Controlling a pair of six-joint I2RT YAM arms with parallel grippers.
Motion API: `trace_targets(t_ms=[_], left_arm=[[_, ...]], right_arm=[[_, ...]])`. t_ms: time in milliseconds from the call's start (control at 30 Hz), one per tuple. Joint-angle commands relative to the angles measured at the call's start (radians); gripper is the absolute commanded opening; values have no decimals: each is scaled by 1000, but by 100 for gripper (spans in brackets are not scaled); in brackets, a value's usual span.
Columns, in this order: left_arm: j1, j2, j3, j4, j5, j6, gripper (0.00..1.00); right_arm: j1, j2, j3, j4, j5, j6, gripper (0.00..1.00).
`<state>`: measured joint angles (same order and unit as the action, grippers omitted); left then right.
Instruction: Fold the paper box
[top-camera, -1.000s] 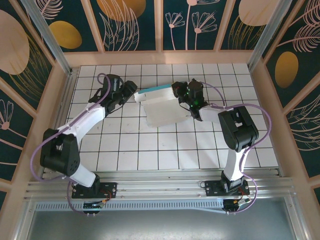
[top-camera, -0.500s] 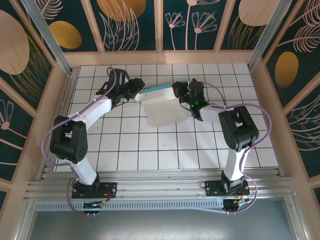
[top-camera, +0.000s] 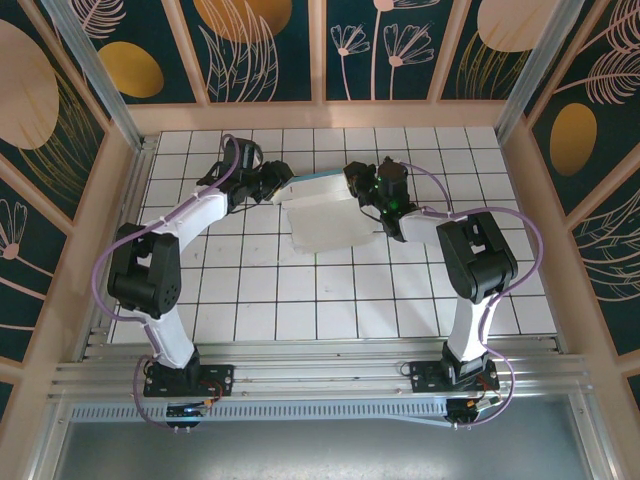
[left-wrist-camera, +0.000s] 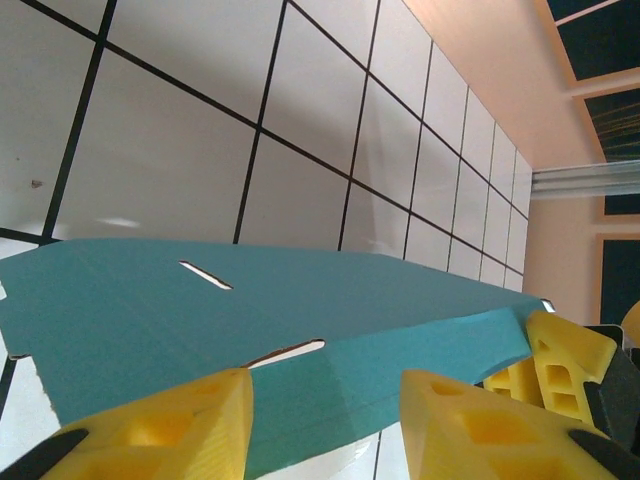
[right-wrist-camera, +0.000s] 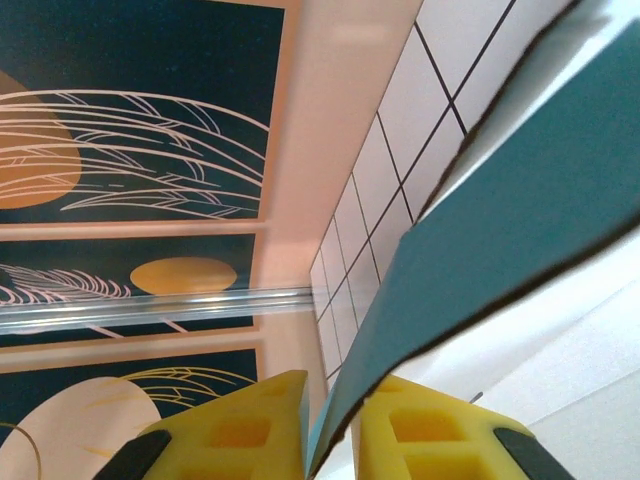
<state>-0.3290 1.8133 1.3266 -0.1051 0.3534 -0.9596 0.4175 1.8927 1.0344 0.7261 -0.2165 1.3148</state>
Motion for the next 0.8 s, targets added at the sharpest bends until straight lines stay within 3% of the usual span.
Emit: trace_targets(t_ms=[0,300,767], left_arm=[[-7,35,29,5,37,7,41],[-11,65,34,17,37,8,37],[-12,97,37,4,8,16,34]], right_arm=[[-6,19,31,15,-21,-6,19],[13,54,61,35,-41,16,24],[24,99,63,28,0,0,7]])
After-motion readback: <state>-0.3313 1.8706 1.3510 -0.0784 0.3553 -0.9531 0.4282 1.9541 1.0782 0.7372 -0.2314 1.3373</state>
